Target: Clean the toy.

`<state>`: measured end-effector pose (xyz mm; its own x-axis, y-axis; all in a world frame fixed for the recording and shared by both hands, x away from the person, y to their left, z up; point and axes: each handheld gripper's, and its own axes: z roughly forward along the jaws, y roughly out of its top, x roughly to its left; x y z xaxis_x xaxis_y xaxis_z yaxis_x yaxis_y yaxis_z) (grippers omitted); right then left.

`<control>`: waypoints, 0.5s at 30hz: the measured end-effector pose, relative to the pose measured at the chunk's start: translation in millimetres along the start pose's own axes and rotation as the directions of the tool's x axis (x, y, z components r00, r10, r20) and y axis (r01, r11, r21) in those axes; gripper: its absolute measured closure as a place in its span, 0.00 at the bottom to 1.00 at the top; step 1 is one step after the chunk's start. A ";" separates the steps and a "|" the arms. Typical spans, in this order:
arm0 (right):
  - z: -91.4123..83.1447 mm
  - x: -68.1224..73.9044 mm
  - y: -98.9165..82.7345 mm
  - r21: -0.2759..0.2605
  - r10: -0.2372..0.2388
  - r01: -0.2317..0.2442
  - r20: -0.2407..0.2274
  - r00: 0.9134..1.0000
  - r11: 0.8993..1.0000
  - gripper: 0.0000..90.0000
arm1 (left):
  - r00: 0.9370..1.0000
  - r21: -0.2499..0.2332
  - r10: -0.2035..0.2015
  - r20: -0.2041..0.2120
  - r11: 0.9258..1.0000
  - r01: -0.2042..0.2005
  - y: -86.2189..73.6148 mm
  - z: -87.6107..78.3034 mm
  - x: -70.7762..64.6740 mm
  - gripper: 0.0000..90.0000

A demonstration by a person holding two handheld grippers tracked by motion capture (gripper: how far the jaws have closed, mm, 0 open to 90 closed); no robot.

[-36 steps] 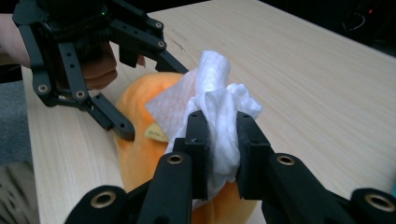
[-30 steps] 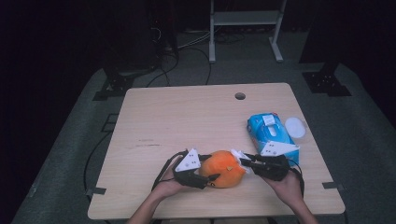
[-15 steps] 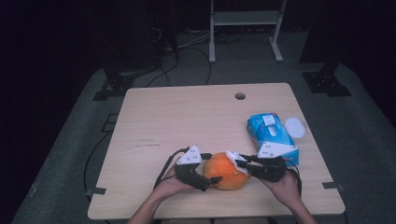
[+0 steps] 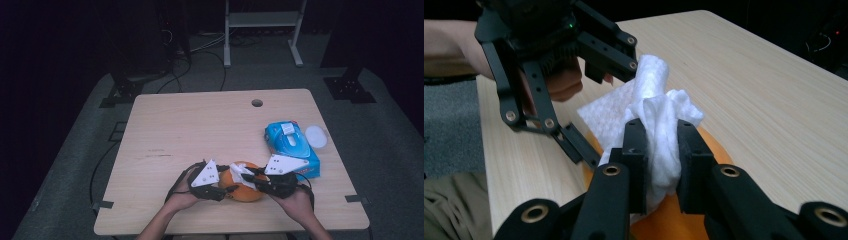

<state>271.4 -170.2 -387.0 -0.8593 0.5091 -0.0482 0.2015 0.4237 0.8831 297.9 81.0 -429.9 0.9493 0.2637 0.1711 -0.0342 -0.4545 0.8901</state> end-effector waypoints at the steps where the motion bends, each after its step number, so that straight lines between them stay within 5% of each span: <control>1: -0.8 -2.5 -1.5 0.003 0.003 -0.003 0.005 1.000 1.000 0.85 | 1.000 0.001 -0.014 0.007 1.000 0.014 -1.6 -0.3 0.8 0.43; 5: -8.1 -20.1 -16.4 0.029 0.064 -0.065 0.041 0.997 0.997 0.85 | 0.996 0.007 -0.080 0.030 0.997 0.080 -4.9 0.2 3.5 0.32; 11: -12.6 -24.3 -25.3 0.040 0.088 -0.090 0.048 0.995 0.995 0.85 | 0.972 0.031 -0.230 0.048 0.973 0.229 -3.5 3.4 8.8 0.15; 15: -7.0 -18.4 -21.4 0.031 0.086 -0.087 0.029 0.996 0.996 0.85 | 0.972 0.061 -0.234 0.027 0.971 0.232 -4.3 7.1 7.4 0.17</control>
<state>279.5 -193.9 -401.7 -0.8248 0.5653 0.0142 0.2896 0.4007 0.8692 307.3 78.8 -435.4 0.9390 0.3399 -0.0528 0.2059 -0.4325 0.8778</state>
